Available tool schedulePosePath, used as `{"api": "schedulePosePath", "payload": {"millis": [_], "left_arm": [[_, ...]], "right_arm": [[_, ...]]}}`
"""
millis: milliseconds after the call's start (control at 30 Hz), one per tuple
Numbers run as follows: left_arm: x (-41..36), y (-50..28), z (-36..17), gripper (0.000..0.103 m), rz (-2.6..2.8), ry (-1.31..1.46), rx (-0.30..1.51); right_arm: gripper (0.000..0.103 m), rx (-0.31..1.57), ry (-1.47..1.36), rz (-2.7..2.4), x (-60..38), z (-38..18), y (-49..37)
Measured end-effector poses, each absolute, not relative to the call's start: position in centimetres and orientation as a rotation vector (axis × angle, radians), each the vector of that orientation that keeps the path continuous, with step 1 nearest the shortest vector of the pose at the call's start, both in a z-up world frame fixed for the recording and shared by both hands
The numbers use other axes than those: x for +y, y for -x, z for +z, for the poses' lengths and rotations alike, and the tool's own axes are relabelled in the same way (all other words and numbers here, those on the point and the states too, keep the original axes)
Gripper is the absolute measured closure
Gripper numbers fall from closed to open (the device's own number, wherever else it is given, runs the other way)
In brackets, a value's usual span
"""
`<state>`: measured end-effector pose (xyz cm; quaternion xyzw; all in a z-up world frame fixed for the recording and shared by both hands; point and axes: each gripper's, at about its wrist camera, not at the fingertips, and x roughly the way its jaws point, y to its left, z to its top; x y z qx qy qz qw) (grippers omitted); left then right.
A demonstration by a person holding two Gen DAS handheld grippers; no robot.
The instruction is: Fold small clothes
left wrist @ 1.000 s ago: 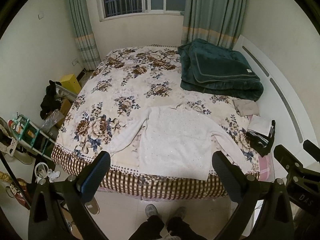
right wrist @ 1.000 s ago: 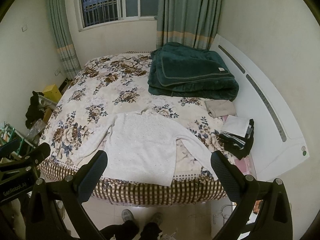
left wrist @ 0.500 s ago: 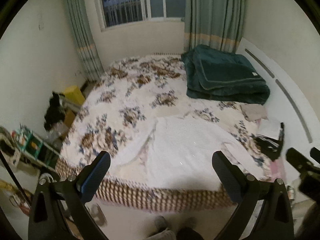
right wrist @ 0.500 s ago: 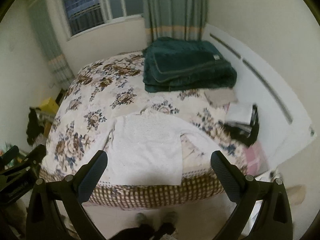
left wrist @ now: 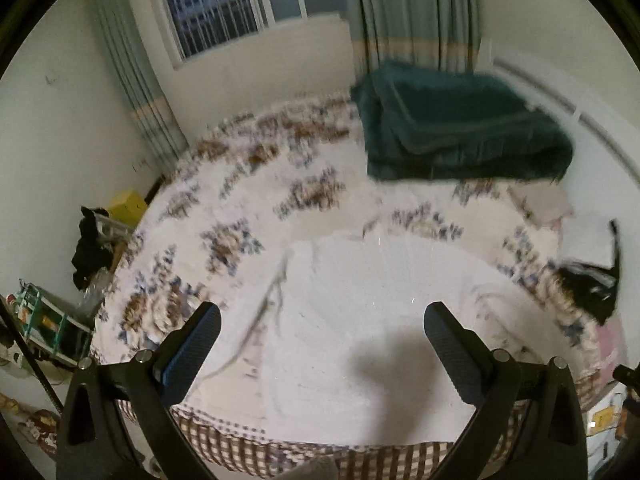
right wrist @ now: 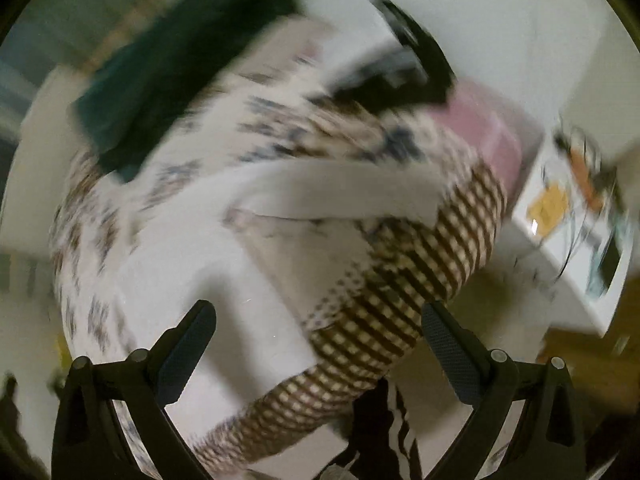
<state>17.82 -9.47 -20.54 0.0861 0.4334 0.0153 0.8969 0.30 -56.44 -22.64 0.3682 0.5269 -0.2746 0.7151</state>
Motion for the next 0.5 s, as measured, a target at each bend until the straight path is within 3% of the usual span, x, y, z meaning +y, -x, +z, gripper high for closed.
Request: {"api": "schedulePosePath", "payload": {"millis": [100,300,500], "left_arm": [[-12.2,-20.4,-26.0,0.0,0.062,-0.198,0.969],[-16.0,-25.0,-38.3,0.0,0.103,-0.222,1.158],[-18.3,-28.4,-46.1,0.0,0.131,-0.289,1.239]], "right_arm": [[0.001,1.196,-0.999,-0.681,-63.6,-32.4,0.5],[0.001,1.17,-1.206,-0.867,-71.5,-45.4,2.6],[0.016,1.096,-1.398,-0.938,-75.7,-54.5,2.5]]}}
